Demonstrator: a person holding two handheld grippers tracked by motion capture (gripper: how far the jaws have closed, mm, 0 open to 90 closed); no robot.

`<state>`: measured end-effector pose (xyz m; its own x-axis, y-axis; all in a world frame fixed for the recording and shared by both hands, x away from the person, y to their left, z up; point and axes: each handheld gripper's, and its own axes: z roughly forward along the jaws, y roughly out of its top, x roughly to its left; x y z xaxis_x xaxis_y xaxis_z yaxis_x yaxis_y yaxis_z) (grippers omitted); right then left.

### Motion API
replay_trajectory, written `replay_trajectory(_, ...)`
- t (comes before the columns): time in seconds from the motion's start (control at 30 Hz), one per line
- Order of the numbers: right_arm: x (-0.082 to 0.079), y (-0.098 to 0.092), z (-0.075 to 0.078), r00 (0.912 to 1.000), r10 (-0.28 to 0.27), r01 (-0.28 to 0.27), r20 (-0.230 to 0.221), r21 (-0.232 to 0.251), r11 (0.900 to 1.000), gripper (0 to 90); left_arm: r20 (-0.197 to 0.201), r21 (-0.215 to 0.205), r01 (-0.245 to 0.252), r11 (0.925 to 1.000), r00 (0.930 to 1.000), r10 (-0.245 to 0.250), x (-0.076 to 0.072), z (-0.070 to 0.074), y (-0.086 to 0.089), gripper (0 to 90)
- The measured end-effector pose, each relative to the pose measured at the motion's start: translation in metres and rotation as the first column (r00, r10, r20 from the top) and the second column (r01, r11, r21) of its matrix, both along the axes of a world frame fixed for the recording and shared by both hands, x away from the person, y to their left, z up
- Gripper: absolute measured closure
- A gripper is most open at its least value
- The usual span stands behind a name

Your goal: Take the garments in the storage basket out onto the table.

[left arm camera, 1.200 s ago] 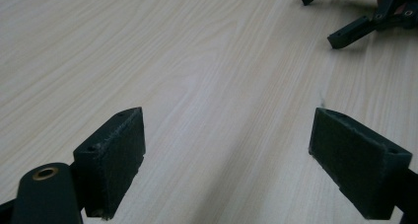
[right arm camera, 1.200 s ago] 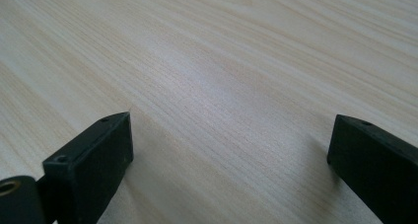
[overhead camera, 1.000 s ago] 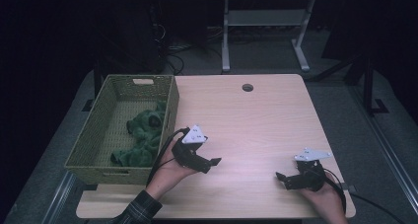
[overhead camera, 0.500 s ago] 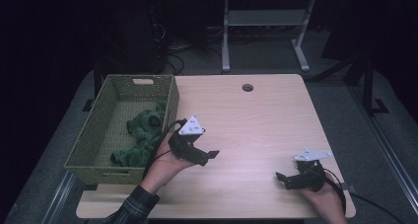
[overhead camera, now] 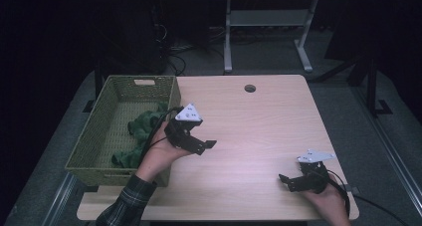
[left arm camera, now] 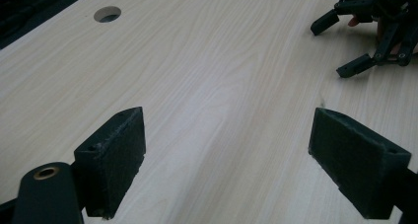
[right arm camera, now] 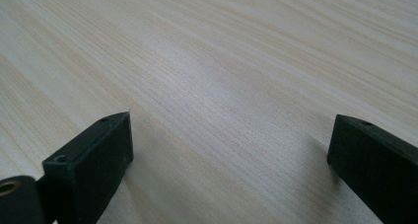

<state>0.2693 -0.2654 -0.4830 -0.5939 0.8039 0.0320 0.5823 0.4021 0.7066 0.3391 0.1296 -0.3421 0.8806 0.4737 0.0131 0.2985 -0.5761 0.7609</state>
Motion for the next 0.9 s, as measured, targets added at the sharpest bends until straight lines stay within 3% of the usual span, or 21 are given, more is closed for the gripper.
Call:
replay_trajectory(0.23,0.0,0.0,0.0,1.0,-0.001,0.001,-0.001,0.001,1.0,3.2,-0.023,0.002,-0.001,1.0,0.9997,0.001,0.005,0.005,0.009,14.1)
replay_trajectory(0.57,0.0,0.0,0.0,1.0,-0.001,0.001,-0.001,0.001,1.0,3.2,-0.026,-0.003,-0.074,0.9973,0.9969,0.074,0.01,0.019,0.045,14.3)
replay_trajectory(0.9,0.0,0.0,0.0,1.0,0.0,0.0,0.0,0.001,1.0,3.2,-0.021,-0.008,-0.179,0.9839,0.9837,0.178,0.017,0.022,0.088,14.5)
